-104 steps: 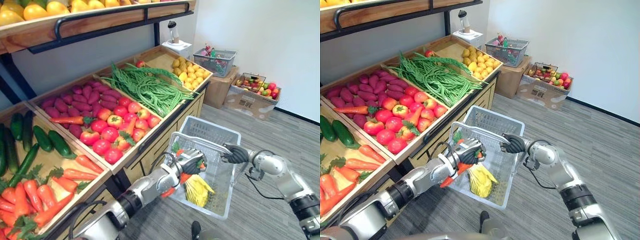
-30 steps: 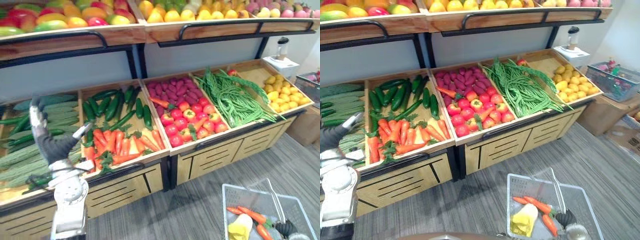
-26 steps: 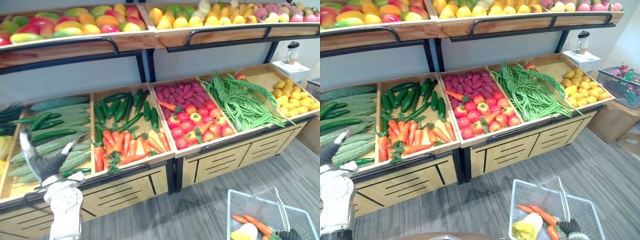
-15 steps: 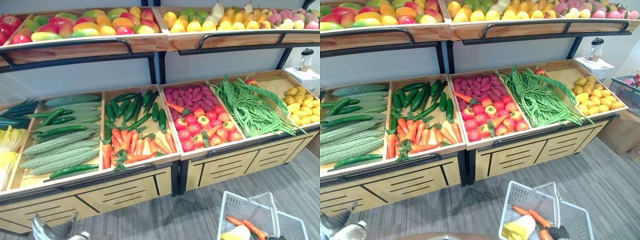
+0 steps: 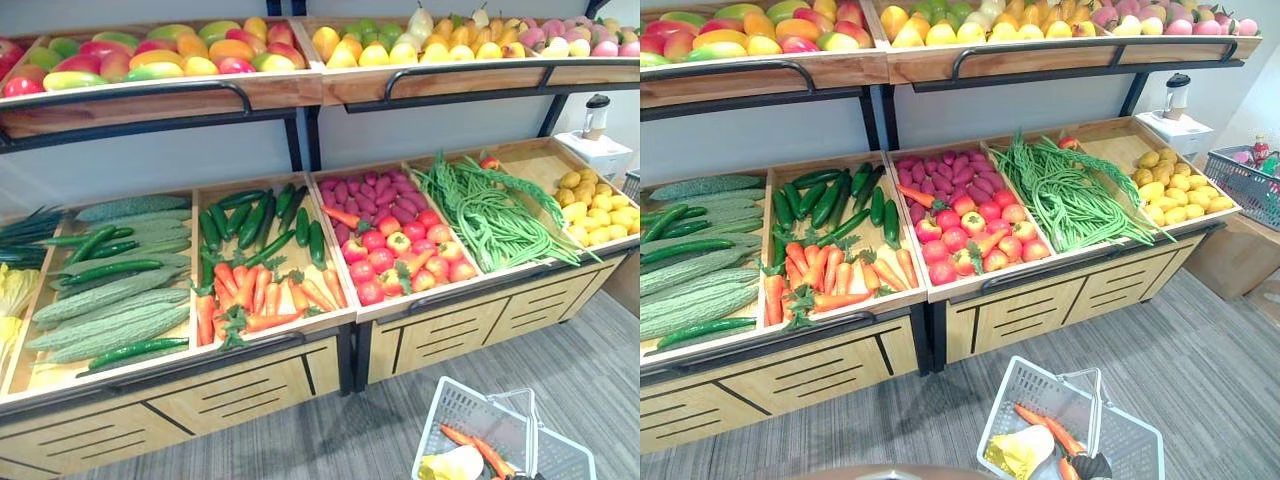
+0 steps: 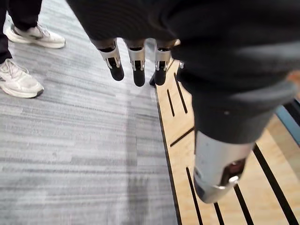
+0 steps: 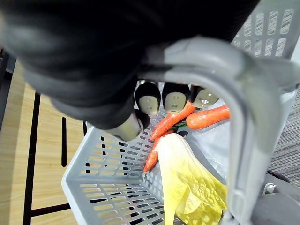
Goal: Pick vegetable in the basket
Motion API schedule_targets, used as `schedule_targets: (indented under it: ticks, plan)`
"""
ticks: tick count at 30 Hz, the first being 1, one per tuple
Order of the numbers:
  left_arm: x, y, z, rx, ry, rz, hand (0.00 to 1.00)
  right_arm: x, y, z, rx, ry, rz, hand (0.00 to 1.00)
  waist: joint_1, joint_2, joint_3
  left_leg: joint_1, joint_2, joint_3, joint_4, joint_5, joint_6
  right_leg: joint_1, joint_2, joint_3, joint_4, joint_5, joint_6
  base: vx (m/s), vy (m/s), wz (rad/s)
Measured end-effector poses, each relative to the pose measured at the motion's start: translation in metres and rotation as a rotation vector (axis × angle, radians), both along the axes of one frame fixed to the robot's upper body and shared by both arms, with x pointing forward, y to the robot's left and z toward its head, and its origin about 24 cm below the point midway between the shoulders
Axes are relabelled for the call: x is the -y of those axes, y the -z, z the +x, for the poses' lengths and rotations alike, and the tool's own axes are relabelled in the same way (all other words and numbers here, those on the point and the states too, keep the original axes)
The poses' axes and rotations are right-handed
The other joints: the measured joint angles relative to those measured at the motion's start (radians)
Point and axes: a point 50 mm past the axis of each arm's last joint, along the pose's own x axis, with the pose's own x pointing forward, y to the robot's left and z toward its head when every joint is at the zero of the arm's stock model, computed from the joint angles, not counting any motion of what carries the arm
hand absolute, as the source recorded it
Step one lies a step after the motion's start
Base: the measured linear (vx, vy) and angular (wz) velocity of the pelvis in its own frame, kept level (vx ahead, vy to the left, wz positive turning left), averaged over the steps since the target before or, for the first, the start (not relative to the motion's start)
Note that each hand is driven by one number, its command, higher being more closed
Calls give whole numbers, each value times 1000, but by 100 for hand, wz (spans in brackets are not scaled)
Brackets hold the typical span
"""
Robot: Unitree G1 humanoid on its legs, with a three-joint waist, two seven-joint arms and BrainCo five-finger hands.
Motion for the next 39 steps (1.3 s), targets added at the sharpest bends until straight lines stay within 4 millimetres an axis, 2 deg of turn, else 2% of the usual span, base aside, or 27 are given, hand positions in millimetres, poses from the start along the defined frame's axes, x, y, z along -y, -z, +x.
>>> schedule_targets:
  ticks: [4, 8, 10, 14, 15, 16, 17, 18, 19, 20, 21, 22, 23, 25, 27, 28, 30, 31, 33, 35, 38, 39]
  plan:
    - [17, 8, 3, 18, 99, -158, 0, -2, 0, 2, 4, -17, -2, 100, 1, 5, 2, 12, -1, 20, 0, -7, -1, -2, 1, 29, 4, -4, 2, 1, 4, -13]
    - [23, 8, 9, 44, 164, -196, 0, -2, 0, 1, 4, -13, -8, 100, 0, 5, 2, 12, -5, 25, 0, -15, 1, -11, 0, 49, 7, -15, 15, 8, 3, -3]
    - [26, 9, 12, 54, 192, -206, 0, -2, 0, 3, 17, 6, -9, 100, 1, 4, 4, 15, -11, 41, 0, -30, 6, -37, -4, 86, 41, -42, 22, 50, 31, -17]
    - [32, 9, 19, 57, 306, -225, 0, -6, -2, 8, 57, 42, -6, 100, -4, -23, 21, 36, -45, 58, 7, -60, 12, -105, -55, 136, 186, -103, 27, 106, 64, -21]
    - [33, 8, 25, 56, 373, -227, 0, -8, -3, 10, 78, 63, 1, 100, -6, -28, 41, 61, -45, 73, 8, -60, 10, -110, -59, 148, 222, -90, 25, 145, 48, -28]
    - [33, 8, 26, 51, 401, -229, 0, -10, -4, 13, 98, 79, 10, 100, -9, -25, 54, 74, -36, 88, 13, -67, 8, -120, -52, 149, 245, -73, 3, 121, 33, -52]
    - [31, 7, 28, 54, 420, -236, 0, -10, -5, 17, 124, 94, 20, 100, -12, -17, 68, 78, -8, 119, 63, -101, 6, -128, -35, 134, 264, -36, -33, 51, 22, -61]
    - [30, 7, 29, 58, 425, -237, 0, -11, -6, 19, 133, 92, 22, 100, -12, -9, 74, 77, 8, 141, 94, -121, 4, -135, -27, 120, 268, -15, -43, 68, 45, -113]
    - [27, 5, 31, 64, 439, -236, 0, -12, -8, 24, 160, 72, 32, 100, -14, -2, 86, 78, 44, 208, 163, -159, 12, -156, -6, 62, 269, 50, -87, 44, 46, -118]
    - [26, 5, 32, 67, 442, -238, 0, -13, -9, 26, 167, 59, 35, 100, -16, -11, 87, 77, 53, 236, 183, -170, 20, -168, 1, 33, 261, 85, -112, 24, 56, -156]
    - [27, 4, 33, 73, 446, -241, 0, -17, -10, 32, 177, 28, 42, 100, -18, 0, 93, 74, 68, 273, 195, -178, 34, -181, 29, -6, 206, 162, -139, -56, 58, -186]
    - [26, 4, 31, 79, 439, -239, 0, -17, -14, 46, 211, -10, 44, 100, -7, 48, 105, 85, 97, 342, 167, -206, 40, -189, 69, -60, 163, 195, -152, -77, 51, -221]
    - [20, 2, 38, 92, 434, -218, 0, -24, -13, 53, 222, -34, 63, 100, -25, 15, 133, 93, 76, 418, 186, -214, 43, -229, 12, -145, 385, 27, -171, -128, 34, -185]
    - [12, -1, 42, 99, 416, -200, 0, -26, -12, 53, 223, -41, 68, 100, -35, 5, 137, 98, 77, 473, 220, -237, 45, -219, -17, -214, 532, -71, -164, -49, -8, -129]
    - [9, -2, 43, 121, 372, -188, 0, -27, -9, 50, 210, -38, 76, 100, -34, 5, 141, 115, 74, 552, 260, -239, 49, -169, -2, -274, 492, -85, -163, 66, -37, -171]
    - [8, -2, 43, 125, 353, -181, 0, -29, -10, 51, 219, -49, 76, 100, -31, 9, 143, 135, 70, 569, 277, -239, 49, -145, 29, -306, 420, -85, -163, 31, -63, -156]
    - [14, 0, 41, 131, 330, -194, 0, -27, -11, 50, 239, -57, 65, 100, -31, 33, 154, 150, 62, 571, 298, -239, 49, -112, 62, -305, 305, -85, -162, -2, -104, -156]
    - [18, 0, 48, 154, 337, -200, 0, -27, -11, 50, 240, -55, 59, 100, -48, 39, 156, 148, 50, 572, 298, -239, 49, -109, 82, -290, 245, -85, -162, -15, -97, -117]
    - [24, -1, 60, 190, 350, -206, 0, -27, -10, 46, 229, -50, 57, 100, -58, 56, 158, 150, 38, 579, 297, -239, 48, -109, 108, -253, 184, -83, -159, -11, -50, -86]
    - [26, -2, 65, 204, 357, -207, 0, -27, -9, 43, 221, -47, 58, 100, -60, 59, 156, 154, 38, 598, 304, -234, 41, -112, 126, -222, 155, -82, -157, -8, -48, -68]
    - [30, -1, 69, 205, 379, -218, 0, -26, -8, 36, 198, -45, 53, 100, -66, 44, 160, 164, 47, 597, 326, -214, 9, -103, 148, -188, 125, -82, -158, -10, -43, -35]
    - [34, -1, 69, 203, 387, -227, 0, -26, -8, 35, 196, -56, 47, 100, -78, 40, 158, 163, 58, 596, 348, -210, 3, -102, 153, -183, 109, -82, -157, -48, -25, -17]
